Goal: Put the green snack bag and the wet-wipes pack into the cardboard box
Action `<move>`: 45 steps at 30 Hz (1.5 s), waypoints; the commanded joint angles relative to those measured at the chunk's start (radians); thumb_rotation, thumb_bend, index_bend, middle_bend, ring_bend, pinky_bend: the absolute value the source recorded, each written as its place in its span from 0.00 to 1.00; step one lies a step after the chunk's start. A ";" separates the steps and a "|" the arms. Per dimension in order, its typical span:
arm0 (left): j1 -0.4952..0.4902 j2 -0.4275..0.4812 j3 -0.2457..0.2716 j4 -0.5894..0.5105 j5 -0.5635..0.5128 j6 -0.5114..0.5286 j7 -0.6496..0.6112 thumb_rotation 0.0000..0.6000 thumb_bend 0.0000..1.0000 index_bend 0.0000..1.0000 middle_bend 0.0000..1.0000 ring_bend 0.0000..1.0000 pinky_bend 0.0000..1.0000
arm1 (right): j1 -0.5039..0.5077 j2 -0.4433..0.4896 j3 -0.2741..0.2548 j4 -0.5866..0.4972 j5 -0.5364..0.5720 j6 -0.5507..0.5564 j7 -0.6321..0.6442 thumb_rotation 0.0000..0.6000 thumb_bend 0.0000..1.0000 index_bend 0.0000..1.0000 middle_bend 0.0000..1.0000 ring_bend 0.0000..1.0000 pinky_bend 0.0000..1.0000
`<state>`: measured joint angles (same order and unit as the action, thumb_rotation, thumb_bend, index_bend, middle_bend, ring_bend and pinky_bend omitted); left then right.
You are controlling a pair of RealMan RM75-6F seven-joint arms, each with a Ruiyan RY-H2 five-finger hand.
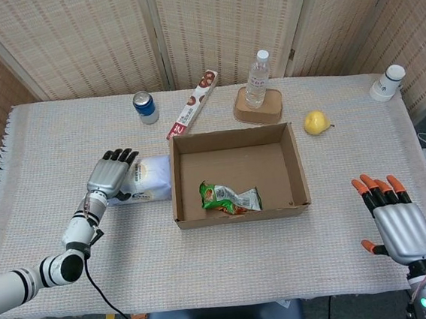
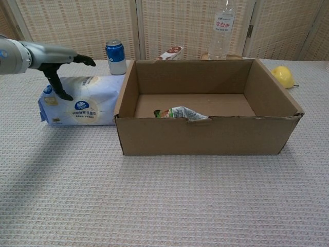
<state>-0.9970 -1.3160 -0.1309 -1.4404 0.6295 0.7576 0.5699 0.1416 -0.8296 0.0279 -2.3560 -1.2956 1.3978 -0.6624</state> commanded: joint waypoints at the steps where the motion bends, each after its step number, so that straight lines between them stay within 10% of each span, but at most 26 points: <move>1: -0.002 -0.015 0.018 0.030 -0.018 -0.015 -0.013 1.00 0.20 0.00 0.00 0.00 0.08 | 0.003 -0.003 0.000 0.000 0.004 0.001 -0.005 1.00 0.02 0.06 0.03 0.00 0.00; 13: -0.024 -0.106 0.067 0.143 -0.174 0.013 0.042 1.00 0.31 0.00 0.03 0.05 0.22 | 0.004 -0.010 -0.009 0.000 -0.005 0.013 -0.010 1.00 0.02 0.06 0.03 0.00 0.00; 25: 0.014 -0.117 0.053 0.144 -0.008 0.147 0.008 1.00 0.44 0.71 0.86 0.78 0.86 | 0.007 0.000 -0.011 0.000 -0.002 0.014 0.004 1.00 0.02 0.06 0.03 0.00 0.00; 45: -0.087 0.214 -0.043 -0.070 -0.023 0.177 0.191 1.00 0.45 0.77 0.92 0.85 0.92 | 0.005 0.013 -0.017 0.000 -0.027 0.018 0.036 1.00 0.02 0.06 0.03 0.00 0.00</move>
<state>-1.0700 -1.1182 -0.1584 -1.4906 0.6212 0.9251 0.7475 0.1466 -0.8171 0.0110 -2.3560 -1.3216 1.4165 -0.6275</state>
